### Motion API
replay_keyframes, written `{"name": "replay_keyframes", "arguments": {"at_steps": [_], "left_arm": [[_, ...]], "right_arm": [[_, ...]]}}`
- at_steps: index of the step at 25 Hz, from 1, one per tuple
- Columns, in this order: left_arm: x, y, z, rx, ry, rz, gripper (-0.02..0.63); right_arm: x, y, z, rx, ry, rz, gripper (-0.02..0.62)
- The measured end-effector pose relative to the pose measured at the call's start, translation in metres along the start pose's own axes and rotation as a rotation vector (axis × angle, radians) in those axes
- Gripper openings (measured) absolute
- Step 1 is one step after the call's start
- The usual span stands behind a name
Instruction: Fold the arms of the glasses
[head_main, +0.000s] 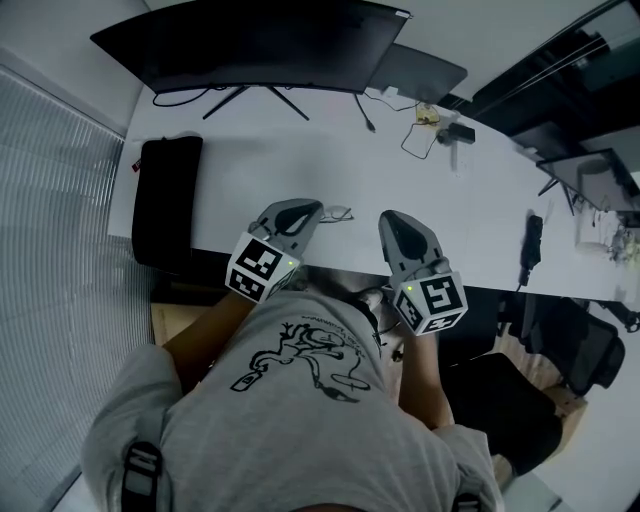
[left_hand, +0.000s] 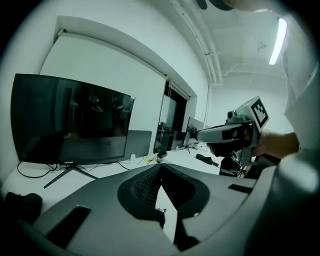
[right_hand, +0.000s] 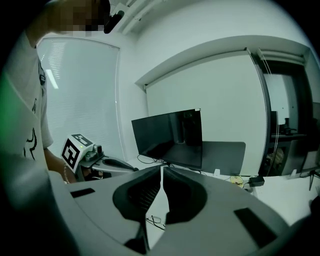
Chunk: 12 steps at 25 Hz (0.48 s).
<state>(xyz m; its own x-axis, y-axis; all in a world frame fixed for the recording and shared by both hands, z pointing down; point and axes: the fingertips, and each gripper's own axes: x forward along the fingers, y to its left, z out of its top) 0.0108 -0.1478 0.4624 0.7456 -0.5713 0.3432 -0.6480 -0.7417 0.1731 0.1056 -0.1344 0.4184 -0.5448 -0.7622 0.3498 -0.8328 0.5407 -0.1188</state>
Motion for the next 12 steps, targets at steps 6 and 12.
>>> {"name": "replay_keyframes", "arguments": {"at_steps": [6,12], "left_arm": [[-0.013,-0.005,0.027,-0.008,-0.042,0.002,0.020],[-0.024,-0.013,0.047,-0.006,-0.083,-0.005,0.020]], "right_arm": [[-0.009,0.017,0.026,-0.029,-0.027,0.022,0.023],[-0.018,0.031,0.043,-0.043,-0.051,0.035,0.023]]}}
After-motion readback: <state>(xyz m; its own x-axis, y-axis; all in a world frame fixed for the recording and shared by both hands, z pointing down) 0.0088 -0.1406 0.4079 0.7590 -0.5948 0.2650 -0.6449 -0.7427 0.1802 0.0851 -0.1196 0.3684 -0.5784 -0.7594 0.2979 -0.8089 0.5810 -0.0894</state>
